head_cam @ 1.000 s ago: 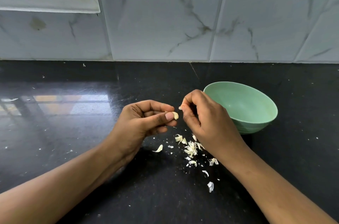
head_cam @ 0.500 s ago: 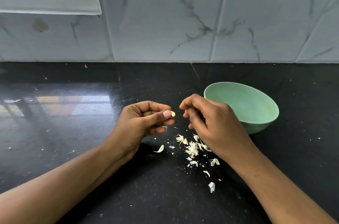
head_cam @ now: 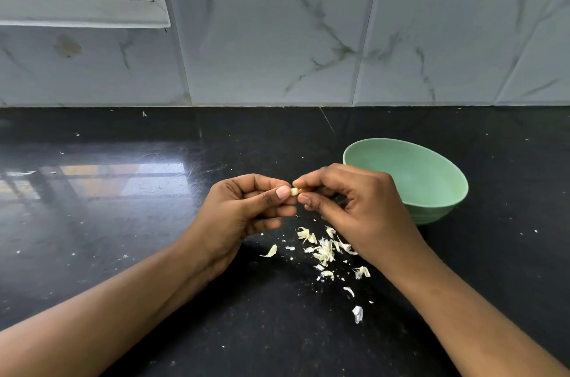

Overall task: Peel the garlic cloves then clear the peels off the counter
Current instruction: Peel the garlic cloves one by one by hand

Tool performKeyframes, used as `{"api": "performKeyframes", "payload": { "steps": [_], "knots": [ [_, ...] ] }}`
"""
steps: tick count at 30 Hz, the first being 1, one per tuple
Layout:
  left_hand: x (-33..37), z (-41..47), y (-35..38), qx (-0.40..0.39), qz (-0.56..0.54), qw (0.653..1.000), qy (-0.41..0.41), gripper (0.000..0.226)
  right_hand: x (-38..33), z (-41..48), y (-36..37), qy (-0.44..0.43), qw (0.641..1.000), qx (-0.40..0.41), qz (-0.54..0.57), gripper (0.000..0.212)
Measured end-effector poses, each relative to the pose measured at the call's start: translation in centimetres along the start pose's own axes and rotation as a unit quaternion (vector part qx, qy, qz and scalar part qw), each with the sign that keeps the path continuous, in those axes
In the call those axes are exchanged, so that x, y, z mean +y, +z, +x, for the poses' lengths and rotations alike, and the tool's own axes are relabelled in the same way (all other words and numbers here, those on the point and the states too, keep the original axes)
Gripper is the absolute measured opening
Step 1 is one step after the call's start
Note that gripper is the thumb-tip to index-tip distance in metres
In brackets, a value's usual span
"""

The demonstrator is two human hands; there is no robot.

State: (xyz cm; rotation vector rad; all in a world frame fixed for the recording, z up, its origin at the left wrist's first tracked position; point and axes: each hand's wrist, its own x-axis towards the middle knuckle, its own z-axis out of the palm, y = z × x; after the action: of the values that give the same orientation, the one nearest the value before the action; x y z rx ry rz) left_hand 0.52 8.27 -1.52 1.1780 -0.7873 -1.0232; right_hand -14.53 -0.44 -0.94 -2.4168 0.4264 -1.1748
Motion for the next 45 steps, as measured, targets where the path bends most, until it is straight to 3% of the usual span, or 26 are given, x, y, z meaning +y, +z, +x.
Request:
{"api": "performKeyframes", "payload": {
  "steps": [5, 14, 29, 38, 45],
  "knots": [
    [0.03, -0.26, 0.25, -0.033, 0.004, 0.999, -0.017, 0.014, 0.0, 0.05, -0.1, 0.003, 0.999, 0.031, 0.019, 0.007],
    [0.05, -0.34, 0.28, -0.049, 0.002, 0.999, 0.001, 0.011, -0.13, 0.13, -0.26, 0.051, 0.994, -0.036, 0.091, 0.013],
    [0.03, -0.54, 0.39, -0.068, 0.032, 0.996, 0.053, 0.008, -0.61, 0.22, -0.5, 0.152, 0.968, -0.027, 0.2, 0.009],
    [-0.09, -0.51, 0.14, -0.057, 0.099, 0.988, 0.1, 0.013, -0.54, 0.08, -0.68, 0.112, 0.986, -0.031, 0.123, 0.009],
    [-0.19, -0.24, 0.2, -0.031, 0.079, 0.992, 0.092, 0.019, -0.38, 0.07, -0.05, 0.069, 0.995, -0.056, 0.05, 0.01]
  ]
}}
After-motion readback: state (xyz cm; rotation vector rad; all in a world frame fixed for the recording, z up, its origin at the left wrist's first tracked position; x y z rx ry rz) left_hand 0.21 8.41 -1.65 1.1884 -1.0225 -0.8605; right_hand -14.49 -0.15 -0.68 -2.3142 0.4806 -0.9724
